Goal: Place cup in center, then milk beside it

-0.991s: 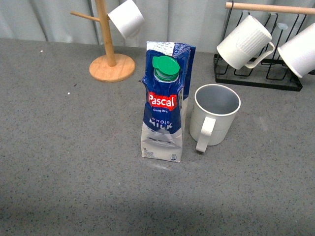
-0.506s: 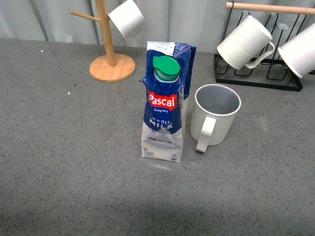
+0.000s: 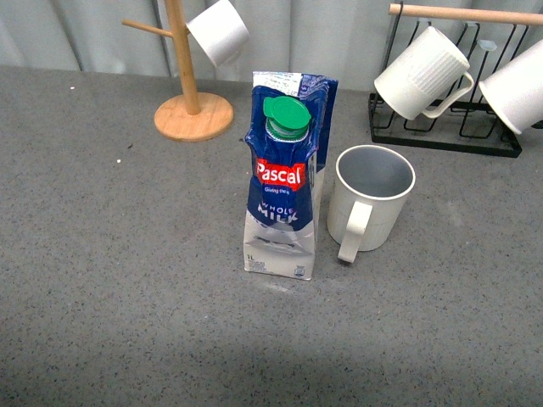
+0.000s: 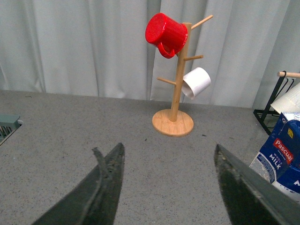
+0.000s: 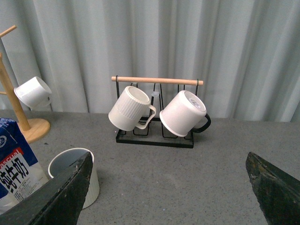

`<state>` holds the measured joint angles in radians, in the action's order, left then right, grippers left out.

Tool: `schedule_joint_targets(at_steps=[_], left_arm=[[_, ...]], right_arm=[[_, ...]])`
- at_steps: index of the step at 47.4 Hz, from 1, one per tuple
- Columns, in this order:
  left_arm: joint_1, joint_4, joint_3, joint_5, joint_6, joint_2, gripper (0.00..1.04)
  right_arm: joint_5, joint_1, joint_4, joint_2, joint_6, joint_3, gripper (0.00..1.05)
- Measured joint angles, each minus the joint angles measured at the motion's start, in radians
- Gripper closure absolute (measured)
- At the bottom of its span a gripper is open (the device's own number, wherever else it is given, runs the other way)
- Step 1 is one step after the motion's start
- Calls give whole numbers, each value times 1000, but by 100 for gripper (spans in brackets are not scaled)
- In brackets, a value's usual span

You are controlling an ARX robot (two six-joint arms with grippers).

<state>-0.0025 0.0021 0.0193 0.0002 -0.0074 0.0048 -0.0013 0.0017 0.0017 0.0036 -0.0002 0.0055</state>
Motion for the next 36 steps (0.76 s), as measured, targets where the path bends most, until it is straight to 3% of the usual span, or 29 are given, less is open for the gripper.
schedule_joint_targets(at_steps=[7,12,36], left_arm=[[0,0,0,0,0,0,26],[0,0,0,0,1,0,5],[0,0,0,0,2,0,6]], right_arm=[[0,0,0,0,0,0,9],[0,0,0,0,0,0,9],[0,0,0,0,0,0,9]])
